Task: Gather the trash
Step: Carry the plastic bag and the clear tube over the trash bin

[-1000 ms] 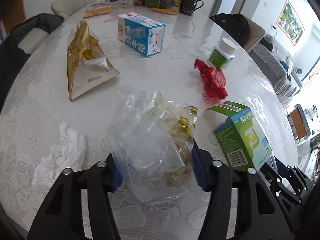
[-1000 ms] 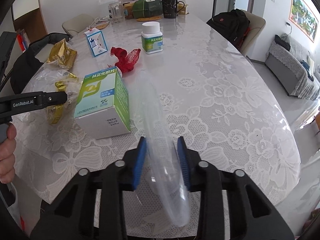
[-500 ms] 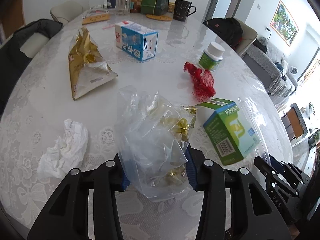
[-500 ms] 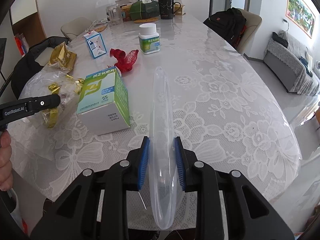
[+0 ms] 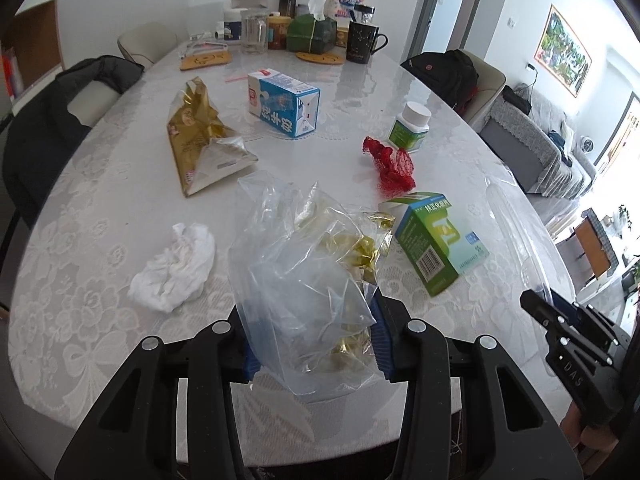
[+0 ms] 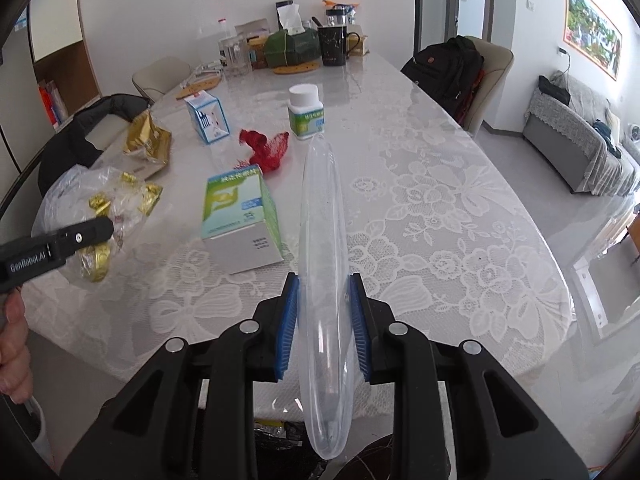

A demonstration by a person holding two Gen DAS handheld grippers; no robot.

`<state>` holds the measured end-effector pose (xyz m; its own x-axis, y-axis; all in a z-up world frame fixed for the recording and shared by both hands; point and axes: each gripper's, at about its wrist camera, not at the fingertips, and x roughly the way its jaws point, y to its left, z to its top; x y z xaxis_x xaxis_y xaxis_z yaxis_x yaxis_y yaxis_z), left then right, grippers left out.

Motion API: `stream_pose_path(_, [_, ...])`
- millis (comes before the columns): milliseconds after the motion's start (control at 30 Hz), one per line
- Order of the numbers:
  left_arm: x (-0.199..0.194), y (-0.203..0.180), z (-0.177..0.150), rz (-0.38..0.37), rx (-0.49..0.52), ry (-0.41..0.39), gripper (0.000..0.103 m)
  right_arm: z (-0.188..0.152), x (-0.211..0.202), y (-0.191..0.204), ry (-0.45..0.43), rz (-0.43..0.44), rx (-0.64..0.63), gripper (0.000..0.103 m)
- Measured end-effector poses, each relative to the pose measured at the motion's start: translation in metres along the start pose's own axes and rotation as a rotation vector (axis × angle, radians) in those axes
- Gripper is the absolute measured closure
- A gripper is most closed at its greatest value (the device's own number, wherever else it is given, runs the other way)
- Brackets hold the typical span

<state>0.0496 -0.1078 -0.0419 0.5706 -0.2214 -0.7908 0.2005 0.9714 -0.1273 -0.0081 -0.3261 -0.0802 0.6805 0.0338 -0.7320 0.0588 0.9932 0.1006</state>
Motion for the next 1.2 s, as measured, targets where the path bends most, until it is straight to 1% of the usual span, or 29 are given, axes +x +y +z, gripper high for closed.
stream_pose_path(267, [-0.030,0.004,-0.023,0.006,-0.010,-0.027,0.061,-0.009,-0.031,0.015,-0.038,0.023,-0.022,0.078])
stream_pose_path(467, [-0.053,0.005,-0.046,0.008,-0.005,-0.044,0.061,-0.022,-0.054,0.028,-0.067,0.040,-0.039,0.078])
stream_pose_path(767, [-0.084,0.000,-0.087,-0.006,0.000,-0.078,0.061,-0.050,-0.086,0.042,-0.093,0.068,-0.056,0.078])
stream_pose_path(1067, [-0.105,-0.006,-0.122,-0.008,0.007,-0.095,0.061,-0.080,-0.116,0.049,-0.110,0.104,-0.073,0.078])
stream_pose_path(1200, [-0.110,-0.008,-0.143,-0.002,0.005,-0.094,0.061,-0.098,-0.124,0.054,-0.101,0.122,-0.093,0.078])
